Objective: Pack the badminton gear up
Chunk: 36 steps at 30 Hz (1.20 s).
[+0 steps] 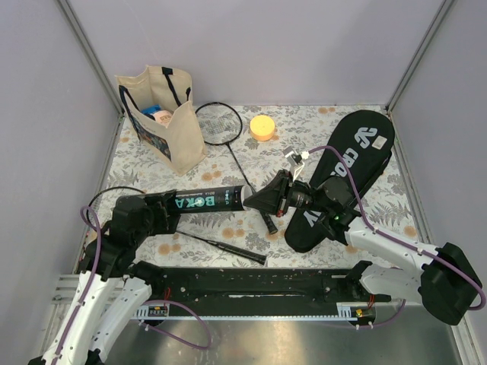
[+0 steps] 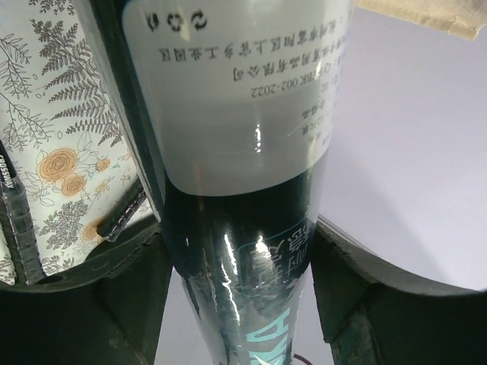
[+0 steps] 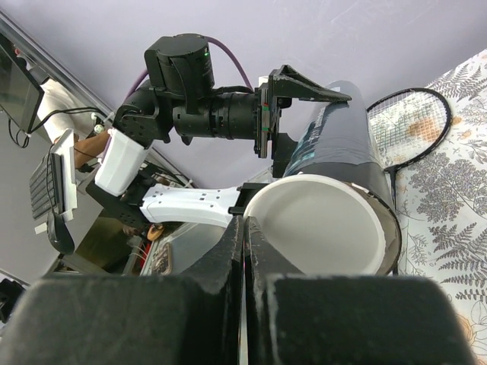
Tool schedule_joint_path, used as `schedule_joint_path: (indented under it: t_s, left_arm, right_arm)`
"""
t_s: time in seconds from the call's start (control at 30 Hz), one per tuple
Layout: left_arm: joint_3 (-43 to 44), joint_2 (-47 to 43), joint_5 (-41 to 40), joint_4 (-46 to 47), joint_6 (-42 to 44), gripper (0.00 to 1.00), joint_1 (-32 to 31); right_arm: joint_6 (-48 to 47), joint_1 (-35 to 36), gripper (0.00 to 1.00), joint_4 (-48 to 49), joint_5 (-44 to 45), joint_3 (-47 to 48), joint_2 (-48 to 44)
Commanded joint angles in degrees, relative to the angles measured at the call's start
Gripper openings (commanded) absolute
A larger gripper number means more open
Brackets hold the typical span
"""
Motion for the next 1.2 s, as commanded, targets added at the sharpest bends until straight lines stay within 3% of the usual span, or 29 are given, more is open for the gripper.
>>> schedule_joint_path:
  t_s: [0.0, 0.67, 1.17]
  left_arm:
    - [3.48, -1.8, 5.56, 6.74, -1.05, 0.25, -0.33]
    - [3.92, -2.86, 8.11, 7.36, 0.44, 0.25, -0.25]
    - [3.4, -2.07, 9.86, 9.73, 2.72, 0.24, -0.33]
  right_arm:
    - [-0.51, 0.5, 0.0, 0.24, -0.39, 0.15, -1.23]
    - [-0.95, 0.42, 0.0, -2.49, 1.02, 1.2, -4.58]
    - [5.82, 0.5, 0.0, 3.76, -3.91, 0.76, -0.45]
